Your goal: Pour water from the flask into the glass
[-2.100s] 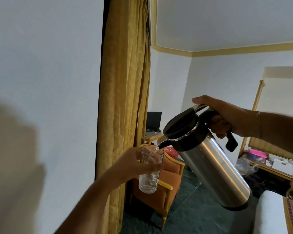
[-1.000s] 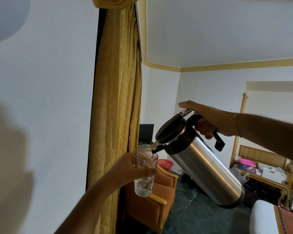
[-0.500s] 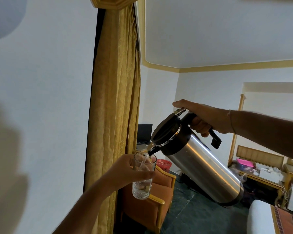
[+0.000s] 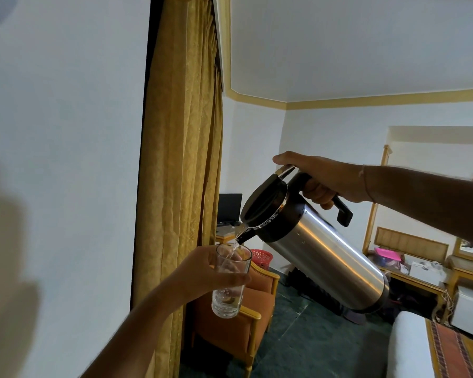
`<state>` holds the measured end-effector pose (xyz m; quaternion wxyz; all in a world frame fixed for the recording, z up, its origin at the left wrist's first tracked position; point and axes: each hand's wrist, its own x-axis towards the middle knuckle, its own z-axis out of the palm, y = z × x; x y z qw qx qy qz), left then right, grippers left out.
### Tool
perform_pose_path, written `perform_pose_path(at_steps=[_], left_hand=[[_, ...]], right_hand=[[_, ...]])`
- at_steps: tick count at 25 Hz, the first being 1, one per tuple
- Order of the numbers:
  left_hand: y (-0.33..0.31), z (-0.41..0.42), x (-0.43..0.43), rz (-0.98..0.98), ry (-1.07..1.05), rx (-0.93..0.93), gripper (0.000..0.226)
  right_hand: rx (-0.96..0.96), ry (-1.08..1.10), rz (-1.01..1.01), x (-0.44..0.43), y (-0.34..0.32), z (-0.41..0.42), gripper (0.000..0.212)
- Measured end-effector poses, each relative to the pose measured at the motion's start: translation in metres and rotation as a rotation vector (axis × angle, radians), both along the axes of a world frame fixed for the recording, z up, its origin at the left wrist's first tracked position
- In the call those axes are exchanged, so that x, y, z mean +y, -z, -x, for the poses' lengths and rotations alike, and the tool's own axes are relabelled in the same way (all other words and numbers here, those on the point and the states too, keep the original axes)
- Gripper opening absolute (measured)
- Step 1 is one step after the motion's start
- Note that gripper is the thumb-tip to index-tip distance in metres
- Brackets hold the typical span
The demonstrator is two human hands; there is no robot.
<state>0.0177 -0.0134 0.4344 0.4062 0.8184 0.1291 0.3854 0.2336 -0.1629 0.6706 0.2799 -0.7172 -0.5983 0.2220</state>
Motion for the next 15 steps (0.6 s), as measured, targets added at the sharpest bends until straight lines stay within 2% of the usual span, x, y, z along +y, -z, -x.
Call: perform_pose_path(at_steps=[4, 8, 12, 15], left_hand=[[0.003, -0.006, 0.001, -0.003, 0.014, 0.039, 0.054], [0.004, -0.008, 0.003, -0.028, 0.016, 0.034, 0.043], [0.002, -0.006, 0.003, -0.022, 0.03, 0.019, 0.055], [0.0, -0.008, 0.006, -0.038, 0.041, 0.015, 0.044]], right_hand=[[-0.012, -0.003, 0.001, 0.002, 0.001, -0.004, 0.068], [-0.03, -0.007, 0.006, 0.002, 0.003, -0.006, 0.067], [-0.038, 0.0, 0.012, 0.003, 0.004, -0.01, 0.069], [-0.037, 0.009, 0.01, 0.005, 0.004, -0.014, 0.069]])
